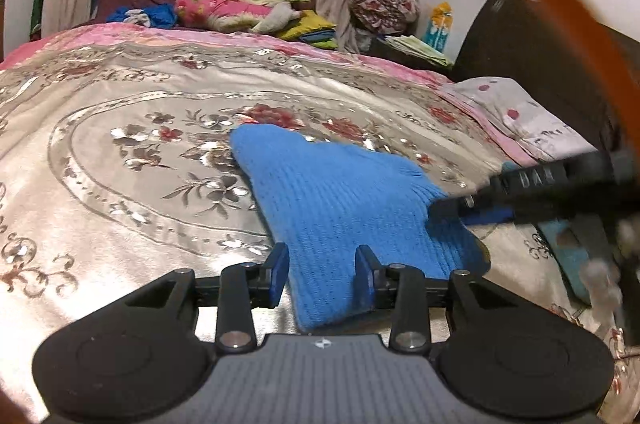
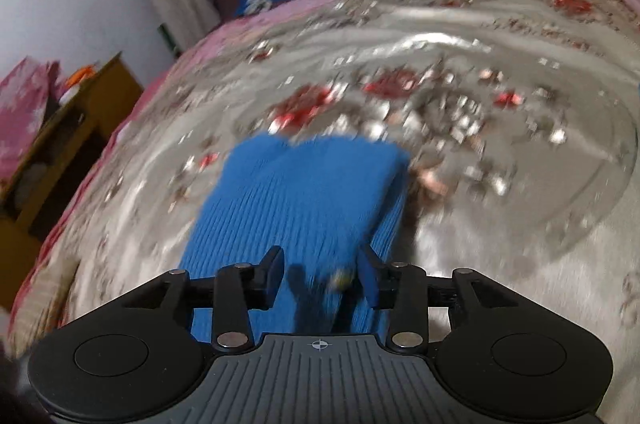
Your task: Fold small clothes
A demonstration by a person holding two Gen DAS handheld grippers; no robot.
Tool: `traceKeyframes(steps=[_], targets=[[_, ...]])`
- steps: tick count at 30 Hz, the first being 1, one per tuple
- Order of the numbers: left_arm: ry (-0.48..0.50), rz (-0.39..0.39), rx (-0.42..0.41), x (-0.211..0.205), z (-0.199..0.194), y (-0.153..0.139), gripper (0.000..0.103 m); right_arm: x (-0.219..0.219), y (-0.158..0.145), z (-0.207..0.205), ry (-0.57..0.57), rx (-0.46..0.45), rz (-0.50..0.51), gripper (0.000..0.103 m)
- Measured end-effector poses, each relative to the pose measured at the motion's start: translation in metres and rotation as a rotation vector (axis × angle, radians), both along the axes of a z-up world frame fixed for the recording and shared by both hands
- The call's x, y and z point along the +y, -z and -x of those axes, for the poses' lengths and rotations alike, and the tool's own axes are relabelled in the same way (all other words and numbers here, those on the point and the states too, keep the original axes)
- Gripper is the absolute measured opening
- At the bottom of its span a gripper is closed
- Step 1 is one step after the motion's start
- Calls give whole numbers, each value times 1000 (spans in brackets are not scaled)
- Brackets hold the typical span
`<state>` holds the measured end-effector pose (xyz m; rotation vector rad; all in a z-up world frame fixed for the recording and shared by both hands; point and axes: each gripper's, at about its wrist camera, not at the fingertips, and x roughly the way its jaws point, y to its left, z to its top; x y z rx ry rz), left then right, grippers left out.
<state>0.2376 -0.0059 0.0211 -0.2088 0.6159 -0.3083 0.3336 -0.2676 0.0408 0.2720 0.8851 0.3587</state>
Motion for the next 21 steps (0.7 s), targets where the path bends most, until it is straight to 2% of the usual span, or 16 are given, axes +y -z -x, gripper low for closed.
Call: traceKeyframes(steps=[3, 4, 5, 7, 9, 11, 14, 21], targets=[[-4, -9, 11, -1, -1, 2, 42, -1, 13, 0, -4, 40, -5, 38], [-4, -14, 10, -2, -1, 2, 42, -2, 15, 0, 2, 44, -4, 26], [-2, -14, 8, -2, -1, 1, 42, -6, 17, -2, 12, 56, -26, 9], [3, -11, -5, -2, 0, -1, 43, -15, 14, -1, 33, 44, -75, 9], [0, -8, -8, -2, -1, -1, 46, -22, 9, 5, 60, -2, -59, 9], [-3, -2, 10, -3, -6, 3, 47, -31, 13, 4, 88, 8, -72, 9], [0, 19, 66, -4, -15, 14, 47, -26, 26, -1, 96, 32, 14, 10], [-6, 98, 111, 2, -24, 21, 48, -16, 11, 4, 42, -26, 64, 34]])
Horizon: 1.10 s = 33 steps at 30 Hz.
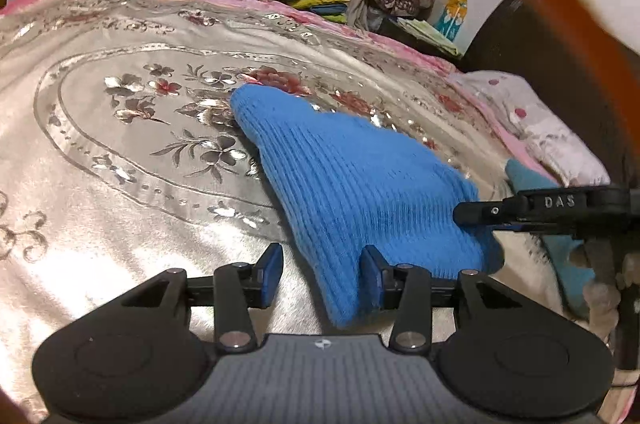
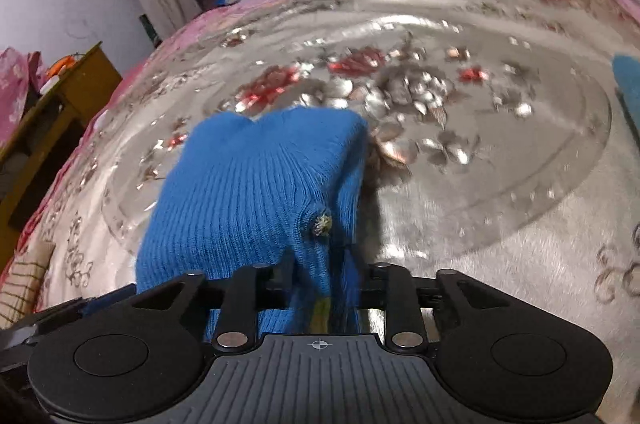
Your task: Fold small clothes
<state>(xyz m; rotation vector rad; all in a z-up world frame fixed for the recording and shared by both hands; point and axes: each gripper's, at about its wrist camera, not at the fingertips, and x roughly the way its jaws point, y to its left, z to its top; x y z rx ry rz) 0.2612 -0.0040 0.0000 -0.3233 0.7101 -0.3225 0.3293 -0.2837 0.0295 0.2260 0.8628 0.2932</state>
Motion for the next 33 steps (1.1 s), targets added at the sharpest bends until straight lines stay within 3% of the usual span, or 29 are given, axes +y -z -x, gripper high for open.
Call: traceKeyframes(steps=[2, 4, 8, 13, 15, 17, 22, 28, 33], targets=[[0, 34, 2, 0, -5, -1, 48, -1, -3, 0, 12, -22, -10, 52], [7, 48, -12, -3, -7, -4, 49, -2, -2, -3, 26, -33, -30, 56], [23, 26, -6, -15, -18, 0, 62, -1, 13, -16, 27, 24, -70, 59], [19, 25, 43, -20, -33, 16, 63, -2, 34, -30, 41, 58, -128, 71], [18, 30, 39, -22, -35, 15, 62, -3, 35, -32, 33, 59, -152, 68], [19, 36, 37, -23, -36, 15, 62, -4, 38, -32, 23, 76, -207, 51], [51, 32, 31, -20, -23, 12, 54, -5, 40, -22, 23, 113, -279, 36], [109, -1, 42, -7, 22, 9, 54, 3, 35, 19, -54, 150, -276, 33], [148, -45, 81, -1, 61, 15, 54, 17, 36, 73, -117, 159, -167, 36]])
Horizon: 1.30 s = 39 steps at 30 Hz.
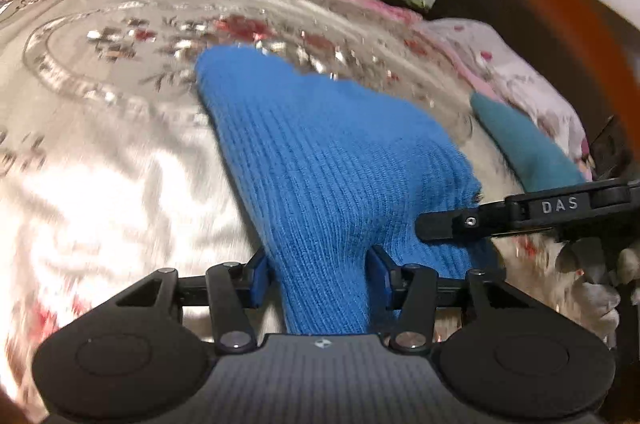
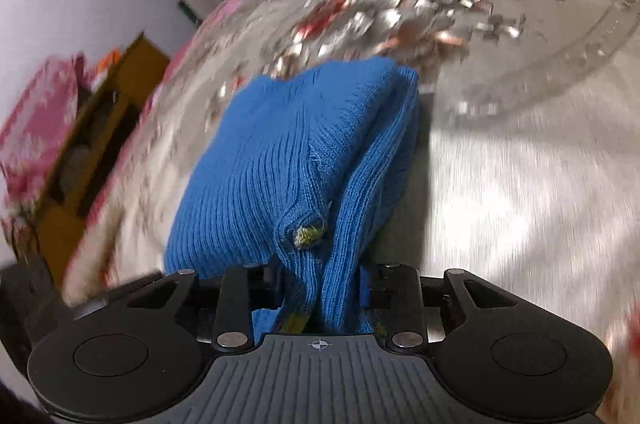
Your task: Fold small clothes
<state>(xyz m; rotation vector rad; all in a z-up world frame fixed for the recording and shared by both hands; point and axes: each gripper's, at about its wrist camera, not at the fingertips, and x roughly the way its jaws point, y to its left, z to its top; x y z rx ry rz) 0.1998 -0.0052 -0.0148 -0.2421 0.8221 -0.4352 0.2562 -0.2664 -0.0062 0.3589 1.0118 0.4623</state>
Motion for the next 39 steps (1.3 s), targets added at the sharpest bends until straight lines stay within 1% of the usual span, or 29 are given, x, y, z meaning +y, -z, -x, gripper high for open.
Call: traceKeyframes(steps=[2, 4, 7, 9, 12, 14, 16, 17, 19, 21, 22, 23, 24, 25, 28, 30, 31, 33, 36, 39], targets=[[-5, -25, -17, 3, 10, -3, 54, 4, -3, 13, -9, -15, 40, 39], [-18, -44, -48, 5, 17, -11, 54, 2, -11, 24, 1, -48, 61, 39], [-45, -68, -115, 10, 22, -28, 54, -6, -32, 33, 43, -115, 96, 39], [-55, -70, -138, 10, 20, -34, 54, -11, -45, 33, 65, -156, 99, 40], [-85, -74, -140, 9, 12, -35, 54, -10, -51, 19, 95, -194, 106, 44], [-102, -68, -143, 7, 7, -34, 54, -9, -49, 6, 131, -188, 108, 46], [-106, -68, -142, 2, 3, -32, 54, -7, -44, -7, 131, -187, 90, 47], [-107, -71, -136, -1, 0, -30, 54, -6, -40, -14, 149, -179, 91, 47], [-104, -79, -131, -7, -2, -26, 54, -6, -30, -31, 164, -149, 51, 47], [-98, -104, -142, -12, -2, -26, 55, -5, -25, -41, 171, -127, 7, 45], [-95, -110, -146, -13, -1, -26, 55, -5, -24, -46, 173, -132, 5, 36], [-91, -111, -147, -13, -1, -27, 55, -4, -23, -47, 176, -136, 9, 24], [-92, -108, -146, -12, -1, -28, 55, -4, -24, -49, 182, -137, 3, 20], [-92, -100, -148, -11, -1, -28, 55, -7, -25, -50, 190, -142, -5, 12], [-92, -96, -150, -10, -1, -27, 55, -16, -29, -47, 211, -164, -22, 9], [-94, -103, -143, -12, -3, -24, 56, -15, -22, -50, 216, -150, 8, 9], [-93, -105, -140, -13, -3, -24, 56, -11, -16, -51, 209, -144, 45, 9], [-96, -115, -135, -14, -3, -26, 56, -6, -12, -51, 205, -153, 69, 9], [-98, -121, -137, -15, -3, -31, 56, -6, -20, -48, 205, -154, 67, 16], [-98, -132, -162, -16, 2, -37, 56, -7, -34, -38, 206, -188, 92, 16]])
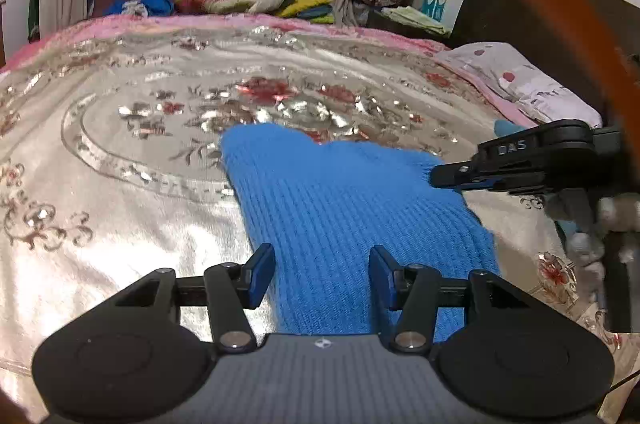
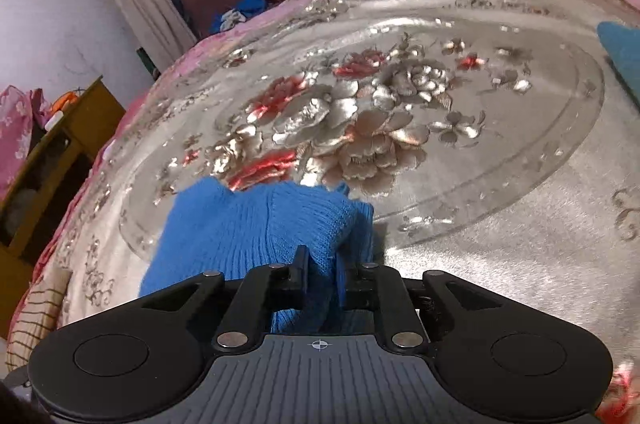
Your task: Fold small clothes
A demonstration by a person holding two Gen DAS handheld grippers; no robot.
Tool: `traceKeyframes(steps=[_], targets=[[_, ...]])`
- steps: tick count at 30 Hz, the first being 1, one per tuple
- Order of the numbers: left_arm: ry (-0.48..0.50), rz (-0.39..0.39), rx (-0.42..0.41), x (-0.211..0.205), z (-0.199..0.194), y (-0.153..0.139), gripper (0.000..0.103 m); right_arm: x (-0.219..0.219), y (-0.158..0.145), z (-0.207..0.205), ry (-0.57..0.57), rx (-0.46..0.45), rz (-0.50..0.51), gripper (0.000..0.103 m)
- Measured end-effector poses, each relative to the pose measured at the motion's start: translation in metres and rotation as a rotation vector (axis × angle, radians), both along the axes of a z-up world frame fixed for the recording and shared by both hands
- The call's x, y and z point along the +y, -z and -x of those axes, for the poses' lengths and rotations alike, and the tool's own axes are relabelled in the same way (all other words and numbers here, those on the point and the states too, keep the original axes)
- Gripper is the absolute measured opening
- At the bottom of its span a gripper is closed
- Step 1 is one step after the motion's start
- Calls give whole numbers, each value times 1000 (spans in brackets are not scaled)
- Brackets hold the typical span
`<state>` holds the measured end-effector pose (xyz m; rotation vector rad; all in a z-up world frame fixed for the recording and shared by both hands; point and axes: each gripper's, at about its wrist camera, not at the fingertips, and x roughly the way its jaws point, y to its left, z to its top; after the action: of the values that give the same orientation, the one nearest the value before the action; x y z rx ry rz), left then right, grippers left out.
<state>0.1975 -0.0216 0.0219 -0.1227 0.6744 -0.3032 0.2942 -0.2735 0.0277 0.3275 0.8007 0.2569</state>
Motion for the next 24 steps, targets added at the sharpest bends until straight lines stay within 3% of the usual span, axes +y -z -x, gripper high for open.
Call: traceKeyframes(steps=[6, 11, 14, 17, 24], targets=[[-6, -19, 11, -5, 2, -1, 56, 12, -23, 38, -65, -71, 40, 16], [-15, -57, 43, -11, 1, 4, 56, 29, -10, 55, -132, -51, 97, 16], [-28, -52, 73, -11, -1, 7, 57, 29, 3, 54, -122, -22, 121, 13], [-38, -55, 80, -12, 1, 6, 57, 26, -5, 56, -99, -20, 101, 14], [-46, -67, 81, -13, 8, 5, 57, 31, -18, 86, -114, -65, 158, 17]])
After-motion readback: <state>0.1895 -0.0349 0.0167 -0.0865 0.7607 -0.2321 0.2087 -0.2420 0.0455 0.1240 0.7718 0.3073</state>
